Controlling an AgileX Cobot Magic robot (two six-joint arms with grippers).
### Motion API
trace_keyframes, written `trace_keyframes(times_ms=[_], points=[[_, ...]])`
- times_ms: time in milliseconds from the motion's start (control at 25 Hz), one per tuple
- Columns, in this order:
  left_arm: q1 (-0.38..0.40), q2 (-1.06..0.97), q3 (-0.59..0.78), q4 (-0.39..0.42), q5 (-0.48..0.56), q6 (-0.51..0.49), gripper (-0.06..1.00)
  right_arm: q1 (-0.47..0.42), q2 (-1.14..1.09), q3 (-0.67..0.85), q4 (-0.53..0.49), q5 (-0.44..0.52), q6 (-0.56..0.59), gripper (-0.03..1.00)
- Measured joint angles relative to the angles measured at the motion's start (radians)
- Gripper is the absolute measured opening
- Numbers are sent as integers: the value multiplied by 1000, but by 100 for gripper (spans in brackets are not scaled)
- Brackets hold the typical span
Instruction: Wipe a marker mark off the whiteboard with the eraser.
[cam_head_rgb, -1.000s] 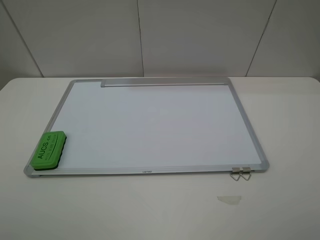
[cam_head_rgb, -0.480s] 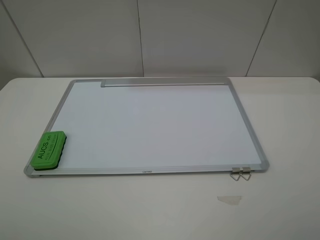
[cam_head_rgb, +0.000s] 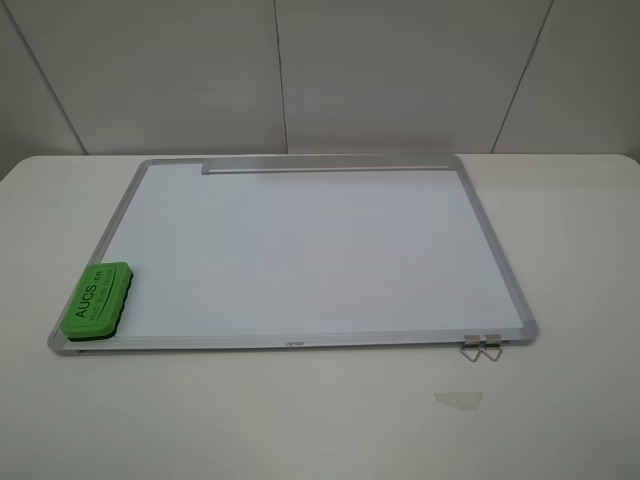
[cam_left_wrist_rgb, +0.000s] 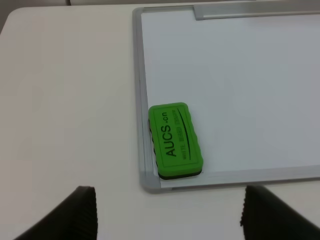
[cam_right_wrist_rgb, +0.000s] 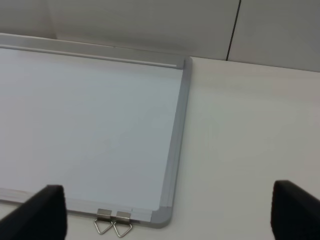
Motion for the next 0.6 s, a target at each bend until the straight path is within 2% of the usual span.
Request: trace_keyframes(times_ms=[600], points=[[1, 0, 1, 1, 0, -3, 62, 0, 0, 0, 0, 0, 0, 82]])
